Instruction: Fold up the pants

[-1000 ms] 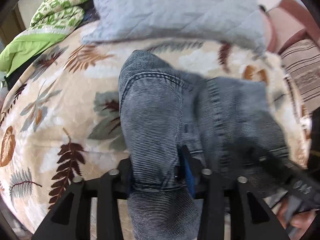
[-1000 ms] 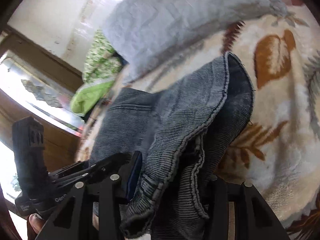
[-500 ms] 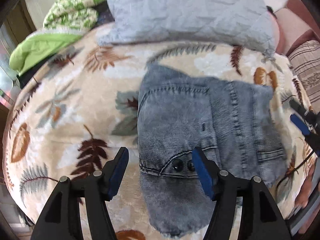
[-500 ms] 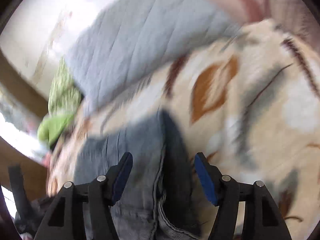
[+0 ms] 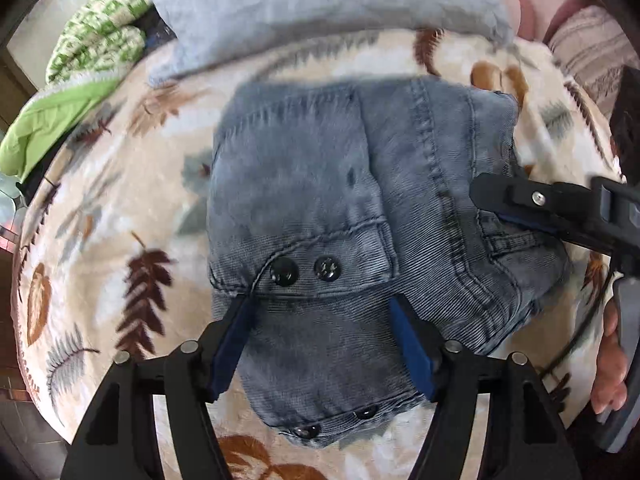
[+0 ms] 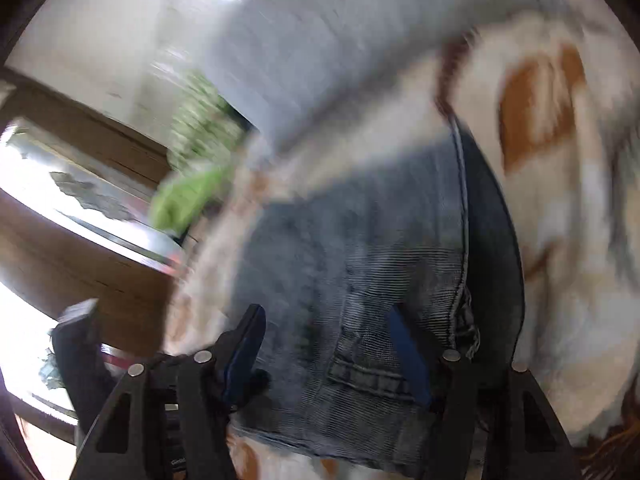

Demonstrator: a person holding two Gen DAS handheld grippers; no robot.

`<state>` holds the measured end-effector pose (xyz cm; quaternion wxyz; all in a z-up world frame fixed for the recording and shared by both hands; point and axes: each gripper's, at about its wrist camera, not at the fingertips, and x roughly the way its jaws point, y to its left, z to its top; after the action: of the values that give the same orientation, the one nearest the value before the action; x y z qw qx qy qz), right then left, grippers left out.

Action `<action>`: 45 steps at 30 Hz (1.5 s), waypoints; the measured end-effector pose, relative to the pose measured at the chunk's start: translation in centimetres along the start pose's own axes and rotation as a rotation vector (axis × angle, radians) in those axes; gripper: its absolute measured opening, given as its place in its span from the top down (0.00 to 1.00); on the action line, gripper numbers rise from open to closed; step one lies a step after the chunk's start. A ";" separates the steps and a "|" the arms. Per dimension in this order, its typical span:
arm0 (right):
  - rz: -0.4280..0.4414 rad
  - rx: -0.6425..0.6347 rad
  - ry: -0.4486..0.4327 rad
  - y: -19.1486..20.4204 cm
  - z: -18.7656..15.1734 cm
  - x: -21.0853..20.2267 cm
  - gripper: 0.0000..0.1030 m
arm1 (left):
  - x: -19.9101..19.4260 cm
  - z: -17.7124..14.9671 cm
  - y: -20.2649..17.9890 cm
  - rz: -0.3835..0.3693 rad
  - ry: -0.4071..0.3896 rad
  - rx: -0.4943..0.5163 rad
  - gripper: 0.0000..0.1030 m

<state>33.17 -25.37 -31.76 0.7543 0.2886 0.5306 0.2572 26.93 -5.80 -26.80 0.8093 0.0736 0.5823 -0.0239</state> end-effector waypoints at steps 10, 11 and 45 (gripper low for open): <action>0.088 0.025 -0.191 0.4 1.6 -3.4 0.37 | -2.8 4.8 2.6 -0.052 -0.089 -0.062 0.30; 0.085 -0.002 -0.210 0.9 2.0 -3.4 0.37 | -2.7 5.5 2.7 -0.044 -0.094 -0.059 0.30; -0.240 -0.342 -0.673 10.2 -9.5 -15.7 0.27 | -19.2 -1.8 3.3 0.236 -0.548 -0.113 0.06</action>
<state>18.50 -27.57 -16.82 0.9479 0.1629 0.2333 0.1430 19.49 -3.20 -8.90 0.9362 0.0863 0.3303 0.0837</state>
